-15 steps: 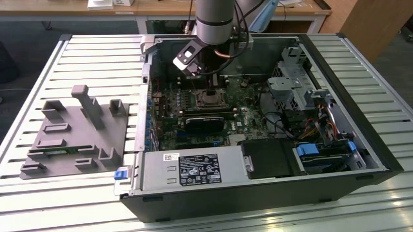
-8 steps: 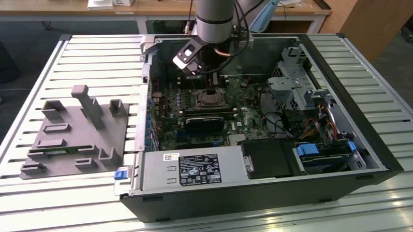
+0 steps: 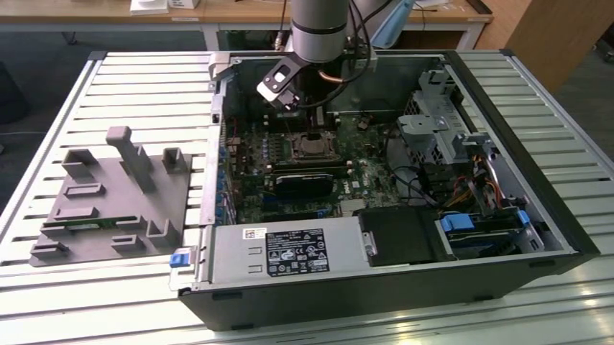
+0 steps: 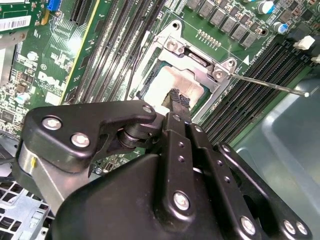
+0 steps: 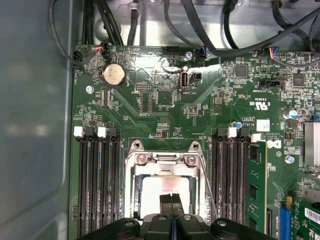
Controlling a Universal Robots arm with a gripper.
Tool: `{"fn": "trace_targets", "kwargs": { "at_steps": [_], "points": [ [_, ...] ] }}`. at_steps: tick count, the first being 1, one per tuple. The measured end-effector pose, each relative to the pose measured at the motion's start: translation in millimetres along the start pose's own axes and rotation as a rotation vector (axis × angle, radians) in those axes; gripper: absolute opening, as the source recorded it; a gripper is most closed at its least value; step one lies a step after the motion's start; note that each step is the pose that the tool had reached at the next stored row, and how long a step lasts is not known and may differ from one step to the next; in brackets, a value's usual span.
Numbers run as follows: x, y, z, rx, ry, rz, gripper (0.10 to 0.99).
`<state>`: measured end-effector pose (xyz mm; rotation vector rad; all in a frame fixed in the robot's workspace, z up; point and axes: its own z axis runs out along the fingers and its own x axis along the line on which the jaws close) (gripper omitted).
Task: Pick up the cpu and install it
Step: 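Install the first cpu locking lever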
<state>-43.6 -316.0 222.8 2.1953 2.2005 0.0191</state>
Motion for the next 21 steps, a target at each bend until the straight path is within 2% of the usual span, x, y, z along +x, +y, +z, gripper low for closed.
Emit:
{"fn": "trace_targets", "kwargs": {
  "at_steps": [15,21],
  "points": [
    [-0.1,0.3,-8.3,0.0,0.0003,0.0,0.106],
    [-0.3,0.7,-19.3,0.0,0.0003,0.0,0.106]
  ]
}}
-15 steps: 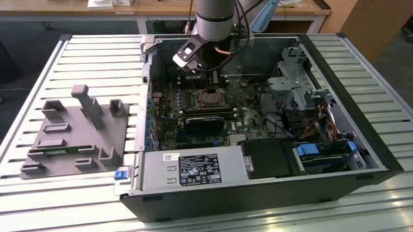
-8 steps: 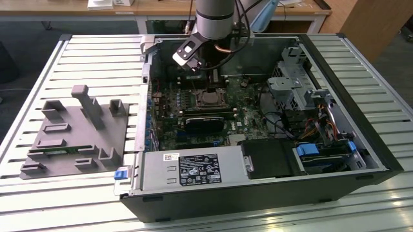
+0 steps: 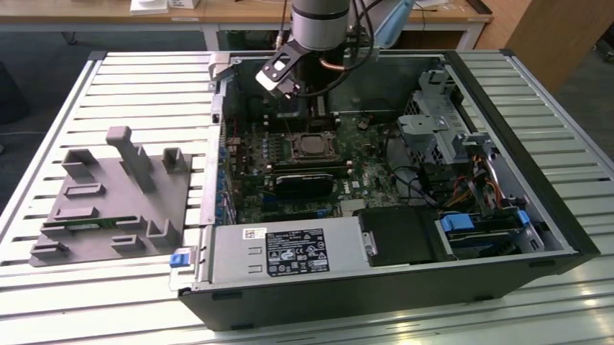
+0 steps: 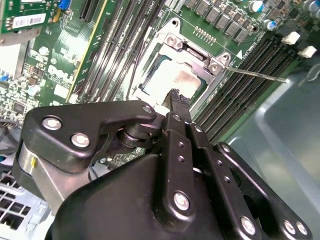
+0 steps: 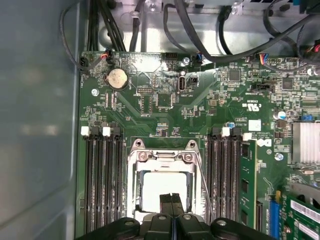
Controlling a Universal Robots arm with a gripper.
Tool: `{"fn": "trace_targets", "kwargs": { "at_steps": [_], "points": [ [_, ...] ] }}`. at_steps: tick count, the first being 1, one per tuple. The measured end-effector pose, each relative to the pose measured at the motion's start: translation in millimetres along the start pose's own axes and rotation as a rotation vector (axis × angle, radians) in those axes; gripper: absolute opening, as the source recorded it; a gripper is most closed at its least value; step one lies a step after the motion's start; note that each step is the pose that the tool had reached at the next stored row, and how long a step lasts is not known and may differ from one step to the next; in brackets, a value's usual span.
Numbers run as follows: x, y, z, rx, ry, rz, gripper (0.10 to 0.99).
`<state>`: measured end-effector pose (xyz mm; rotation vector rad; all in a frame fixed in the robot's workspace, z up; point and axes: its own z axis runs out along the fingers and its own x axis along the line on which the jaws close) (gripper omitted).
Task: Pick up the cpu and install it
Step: 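Install the first cpu locking lever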
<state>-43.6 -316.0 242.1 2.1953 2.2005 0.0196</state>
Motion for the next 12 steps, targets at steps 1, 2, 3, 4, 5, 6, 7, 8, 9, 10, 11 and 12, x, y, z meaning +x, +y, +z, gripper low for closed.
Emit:
{"fn": "trace_targets", "kwargs": {
  "at_steps": [1,2,3,4,5,6,7,8,9,10,11,12],
  "points": [
    [0.0,0.1,-2.3,0.0,0.0,0.0,0.106],
    [-0.1,0.1,-4.6,0.0,0.0001,0.0,0.106],
    [-0.1,0.2,-6.8,0.0,0.0,0.0,0.106],
    [-0.1,0.3,-9.6,0.0,-0.0001,0.0,0.106],
    [-0.2,0.4,-12.4,0.0,-0.0001,0.0,0.106],
    [-0.2,0.5,-15.1,0.0,0.0,0.0,0.106],
    [-0.3,0.6,-17.7,0.0,-0.0001,0.0,0.106],
    [-0.3,0.6,-19.5,0.0,-0.0001,0.0,0.106],
    [-0.3,0.6,-19.5,0.0,0.0001,0.0,0.106],
    [-0.3,0.6,-19.6,0.0,0.0001,0.0,0.106],
    [-0.3,0.6,-19.6,0.0,0.0002,-0.002,0.106],
    [-0.3,0.6,-19.5,0.0,0.0005,-0.015,0.106]
  ]
}}
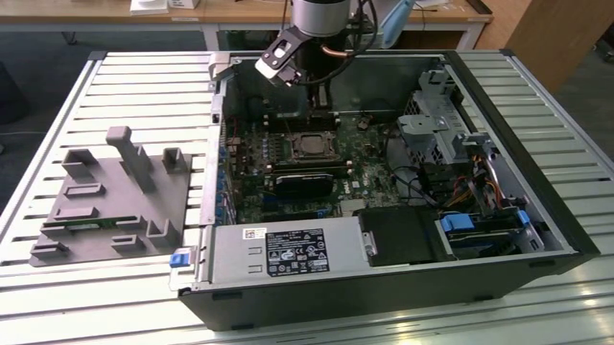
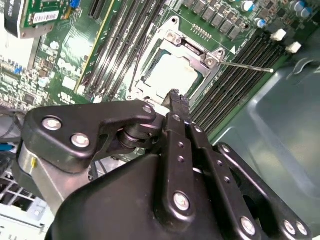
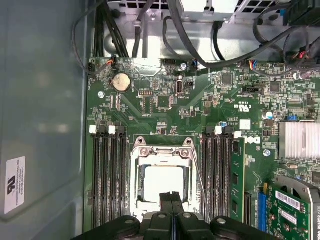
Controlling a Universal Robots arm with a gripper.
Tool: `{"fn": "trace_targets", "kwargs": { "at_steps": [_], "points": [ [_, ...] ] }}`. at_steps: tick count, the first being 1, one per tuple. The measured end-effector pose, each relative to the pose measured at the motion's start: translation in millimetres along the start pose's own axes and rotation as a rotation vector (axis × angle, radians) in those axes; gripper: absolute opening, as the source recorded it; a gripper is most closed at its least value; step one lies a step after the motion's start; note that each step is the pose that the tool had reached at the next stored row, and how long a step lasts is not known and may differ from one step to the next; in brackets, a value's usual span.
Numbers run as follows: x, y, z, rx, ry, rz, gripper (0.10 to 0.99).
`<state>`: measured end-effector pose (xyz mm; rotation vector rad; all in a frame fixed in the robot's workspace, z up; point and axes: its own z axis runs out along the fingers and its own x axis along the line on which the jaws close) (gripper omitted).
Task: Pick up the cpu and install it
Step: 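Install the first cpu locking lever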
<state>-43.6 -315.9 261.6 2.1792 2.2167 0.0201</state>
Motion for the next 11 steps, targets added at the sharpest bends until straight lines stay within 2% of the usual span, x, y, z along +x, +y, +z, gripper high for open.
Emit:
{"fn": "trace_targets", "kwargs": {
  "at_steps": [5,11],
  "points": [
    [-0.1,-0.1,1.2,-0.001,0.0024,-0.084,0.106],
    [0.0,-0.1,1.8,0.002,0.0038,-0.118,0.106]
  ]
}}
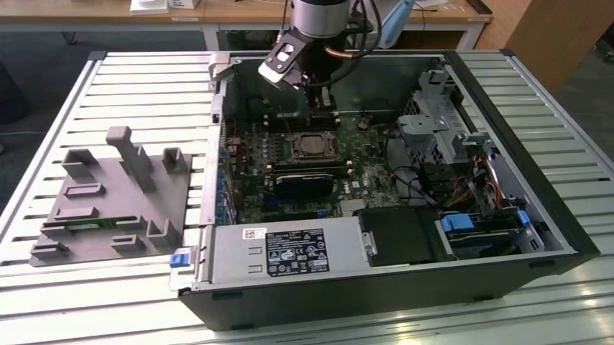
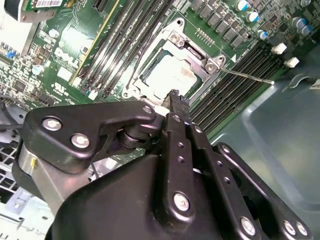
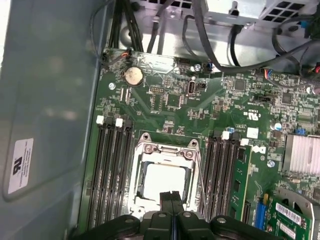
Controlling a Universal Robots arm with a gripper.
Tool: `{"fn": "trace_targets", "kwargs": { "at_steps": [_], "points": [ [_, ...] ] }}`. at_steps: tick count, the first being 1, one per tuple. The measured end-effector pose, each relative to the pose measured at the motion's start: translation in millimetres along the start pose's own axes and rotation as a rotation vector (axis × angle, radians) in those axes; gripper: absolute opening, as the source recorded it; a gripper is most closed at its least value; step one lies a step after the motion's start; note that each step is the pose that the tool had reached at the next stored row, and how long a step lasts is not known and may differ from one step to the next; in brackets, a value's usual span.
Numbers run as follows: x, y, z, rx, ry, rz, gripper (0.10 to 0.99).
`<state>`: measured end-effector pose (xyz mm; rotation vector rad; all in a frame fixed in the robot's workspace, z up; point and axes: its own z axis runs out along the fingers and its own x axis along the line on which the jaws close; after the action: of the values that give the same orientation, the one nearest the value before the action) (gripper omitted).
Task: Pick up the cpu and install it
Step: 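Install the first cpu locking lever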
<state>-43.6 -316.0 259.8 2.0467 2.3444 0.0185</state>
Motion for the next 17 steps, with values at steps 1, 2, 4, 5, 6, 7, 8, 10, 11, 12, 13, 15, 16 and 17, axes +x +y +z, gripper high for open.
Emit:
{"fn": "trace_targets", "kwargs": {
  "at_steps": [1,2,4,5,6,7,8,10,11,12,13,15,16,17],
  "points": [
    [0.0,0.0,0.1,0.0,0.0005,-0.013,0.106],
    [0.0,0.0,0.1,0.0,0.0009,-0.029,0.106],
    [0.0,0.0,0.0,-0.001,0.0017,-0.057,0.106],
    [0.0,0.0,0.0,-0.001,0.0021,-0.07,0.106],
    [0.0,0.0,0.0,-0.001,0.0024,-0.081,0.106],
    [0.0,0.0,0.0,-0.001,0.0027,-0.091,0.106],
    [0.0,0.0,0.0,-0.001,0.003,-0.101,0.106],
    [0.0,0.0,0.0,-0.002,0.0036,-0.124,0.106],
    [0.0,0.0,0.0,-0.002,0.004,-0.138,0.106],
    [0.0,0.0,0.0,-0.002,0.0044,-0.15,0.106],
    [0.0,0.0,0.0,-0.002,0.0047,-0.163,0.106],
    [0.0,0.0,0.0,-0.003,0.0054,-0.185,0.106],
    [0.0,0.0,0.0,-0.003,0.0056,-0.195,0.106],
    [0.0,0.0,0.0,-0.003,0.0058,-0.202,0.106]
  ]
}}
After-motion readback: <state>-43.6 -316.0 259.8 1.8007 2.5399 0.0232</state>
